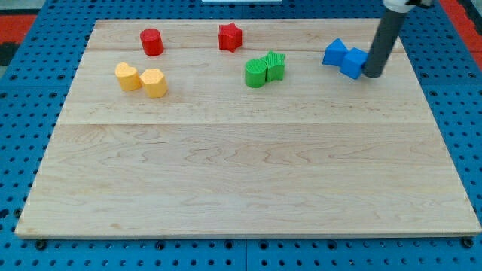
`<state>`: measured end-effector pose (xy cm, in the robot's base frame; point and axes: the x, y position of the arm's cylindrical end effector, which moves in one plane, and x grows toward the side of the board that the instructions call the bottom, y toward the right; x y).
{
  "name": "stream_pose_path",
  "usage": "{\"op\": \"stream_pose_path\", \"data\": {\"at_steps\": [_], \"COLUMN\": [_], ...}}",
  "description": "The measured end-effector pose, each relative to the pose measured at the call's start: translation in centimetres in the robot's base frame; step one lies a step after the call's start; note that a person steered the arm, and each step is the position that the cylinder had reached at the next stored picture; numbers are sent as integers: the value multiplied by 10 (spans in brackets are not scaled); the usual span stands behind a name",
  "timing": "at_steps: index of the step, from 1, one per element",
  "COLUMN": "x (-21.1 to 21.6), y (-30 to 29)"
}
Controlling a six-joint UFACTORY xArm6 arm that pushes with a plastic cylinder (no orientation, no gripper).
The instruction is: Push the red star into the red circle
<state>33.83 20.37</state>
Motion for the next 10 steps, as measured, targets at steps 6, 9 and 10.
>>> {"op": "stream_pose_path", "data": {"at_steps": [6, 9, 10], "x": [-109, -60, -64], "y": [-199, -249, -292]}}
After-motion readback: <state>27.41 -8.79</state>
